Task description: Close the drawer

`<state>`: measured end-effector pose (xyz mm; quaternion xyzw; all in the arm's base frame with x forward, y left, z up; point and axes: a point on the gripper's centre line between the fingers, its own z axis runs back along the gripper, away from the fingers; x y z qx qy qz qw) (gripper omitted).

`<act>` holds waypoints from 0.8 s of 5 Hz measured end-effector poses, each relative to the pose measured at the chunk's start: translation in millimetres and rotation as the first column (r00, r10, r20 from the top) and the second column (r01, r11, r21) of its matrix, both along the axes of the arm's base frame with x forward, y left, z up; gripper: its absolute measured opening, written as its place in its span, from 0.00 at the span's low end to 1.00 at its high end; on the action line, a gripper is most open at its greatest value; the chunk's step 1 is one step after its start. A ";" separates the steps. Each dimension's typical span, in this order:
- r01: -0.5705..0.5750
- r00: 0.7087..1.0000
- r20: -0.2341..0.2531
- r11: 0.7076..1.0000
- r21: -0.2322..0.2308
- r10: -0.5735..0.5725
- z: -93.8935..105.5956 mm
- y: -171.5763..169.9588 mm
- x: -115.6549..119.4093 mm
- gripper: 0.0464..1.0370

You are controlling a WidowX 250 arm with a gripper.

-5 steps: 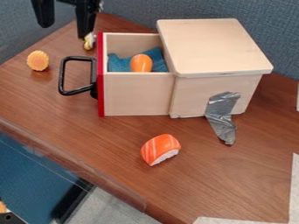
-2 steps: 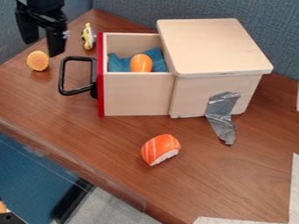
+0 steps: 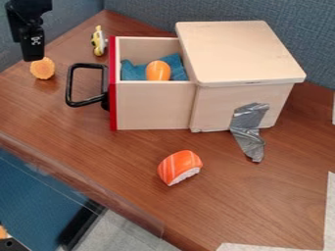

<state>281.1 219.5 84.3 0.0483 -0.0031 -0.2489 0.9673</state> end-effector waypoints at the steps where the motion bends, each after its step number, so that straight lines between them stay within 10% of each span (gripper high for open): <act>1: 0.157 0.987 -0.035 0.988 0.001 -0.157 -17.8 -4.9 -9.9 0.96; 4: 0.356 0.933 -0.065 0.934 0.018 -0.355 -42.9 -16.7 -29.4 0.96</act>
